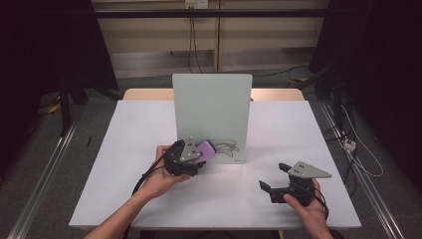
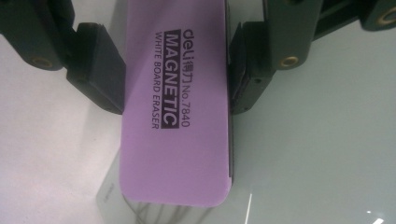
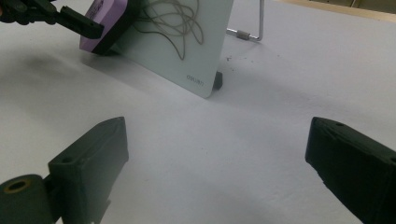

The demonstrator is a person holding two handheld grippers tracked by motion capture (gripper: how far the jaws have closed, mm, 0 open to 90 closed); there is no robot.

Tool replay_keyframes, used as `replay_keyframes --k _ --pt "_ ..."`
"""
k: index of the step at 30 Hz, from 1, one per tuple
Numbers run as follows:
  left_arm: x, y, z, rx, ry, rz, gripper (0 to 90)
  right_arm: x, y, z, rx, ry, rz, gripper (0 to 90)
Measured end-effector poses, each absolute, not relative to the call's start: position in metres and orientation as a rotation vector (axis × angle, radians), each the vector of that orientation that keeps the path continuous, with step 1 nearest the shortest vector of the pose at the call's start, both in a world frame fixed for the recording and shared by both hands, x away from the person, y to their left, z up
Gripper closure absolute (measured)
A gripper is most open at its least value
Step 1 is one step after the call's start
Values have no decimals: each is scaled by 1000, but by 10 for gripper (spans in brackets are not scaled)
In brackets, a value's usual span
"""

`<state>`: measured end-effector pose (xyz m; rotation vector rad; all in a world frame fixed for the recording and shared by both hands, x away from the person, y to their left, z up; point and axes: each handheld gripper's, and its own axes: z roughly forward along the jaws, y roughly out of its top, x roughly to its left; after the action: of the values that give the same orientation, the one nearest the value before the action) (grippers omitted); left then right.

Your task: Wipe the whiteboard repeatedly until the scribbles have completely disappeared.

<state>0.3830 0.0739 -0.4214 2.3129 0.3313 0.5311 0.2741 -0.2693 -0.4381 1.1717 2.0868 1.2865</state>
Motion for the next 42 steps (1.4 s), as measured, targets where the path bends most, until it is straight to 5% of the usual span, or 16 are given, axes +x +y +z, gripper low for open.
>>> replay_keyframes --k 21,42 --pt "395 92 -387 2162 419 598 407 275 -269 -439 1172 2085 1281 56" --pt "387 69 -413 2257 316 561 407 275 -268 -439 1171 2088 1281 56"
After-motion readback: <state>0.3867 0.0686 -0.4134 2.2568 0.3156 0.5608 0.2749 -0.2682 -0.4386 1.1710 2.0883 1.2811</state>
